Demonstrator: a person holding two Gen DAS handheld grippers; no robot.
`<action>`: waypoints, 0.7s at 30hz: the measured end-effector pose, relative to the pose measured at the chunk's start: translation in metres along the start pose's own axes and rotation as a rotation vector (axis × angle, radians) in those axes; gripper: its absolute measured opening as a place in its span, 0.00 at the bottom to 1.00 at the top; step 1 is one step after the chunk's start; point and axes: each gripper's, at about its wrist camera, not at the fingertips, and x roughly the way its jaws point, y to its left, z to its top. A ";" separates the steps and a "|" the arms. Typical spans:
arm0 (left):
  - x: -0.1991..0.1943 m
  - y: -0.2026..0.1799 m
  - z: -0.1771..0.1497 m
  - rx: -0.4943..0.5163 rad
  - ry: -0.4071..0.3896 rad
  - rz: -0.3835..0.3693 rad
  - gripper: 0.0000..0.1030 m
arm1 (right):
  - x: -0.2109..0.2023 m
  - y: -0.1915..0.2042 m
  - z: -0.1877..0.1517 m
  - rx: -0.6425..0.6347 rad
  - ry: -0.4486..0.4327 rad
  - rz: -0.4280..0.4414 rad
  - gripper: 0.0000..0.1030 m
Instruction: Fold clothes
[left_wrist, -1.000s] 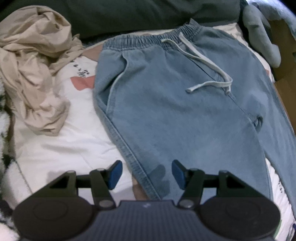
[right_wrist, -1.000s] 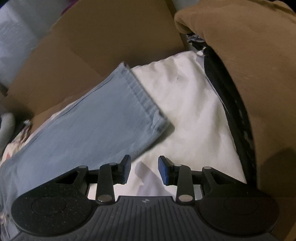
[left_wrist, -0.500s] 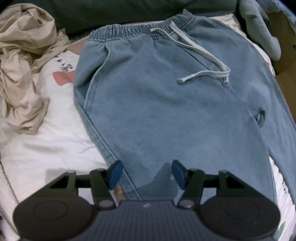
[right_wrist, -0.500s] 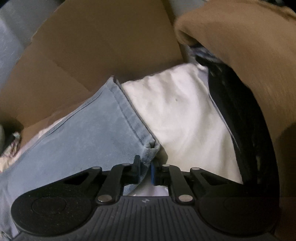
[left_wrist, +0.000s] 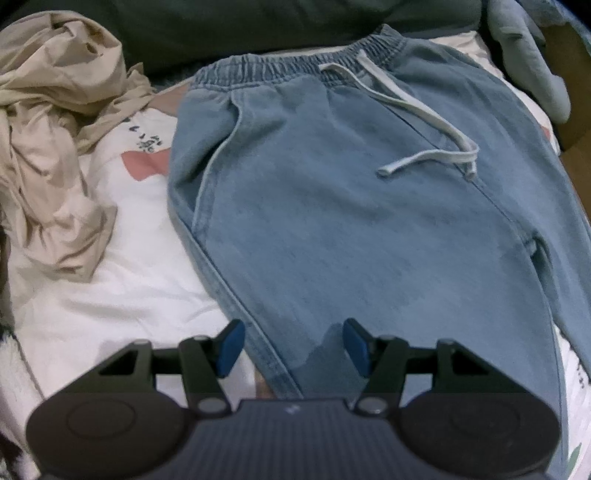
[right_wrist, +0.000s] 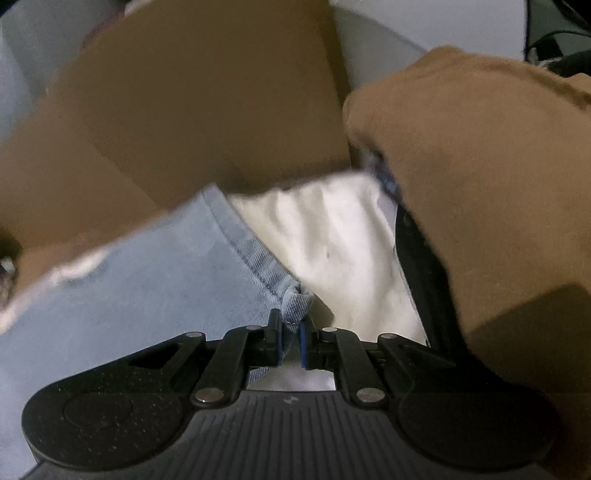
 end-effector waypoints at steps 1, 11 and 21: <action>0.002 -0.001 0.002 0.000 -0.001 0.004 0.60 | 0.001 0.000 -0.002 0.002 0.007 -0.011 0.19; 0.003 -0.033 0.021 0.021 -0.066 -0.007 0.64 | -0.024 0.000 0.005 -0.012 -0.078 0.001 0.27; 0.010 -0.064 0.041 0.072 -0.091 -0.067 0.63 | 0.004 0.023 0.039 -0.079 -0.108 0.033 0.40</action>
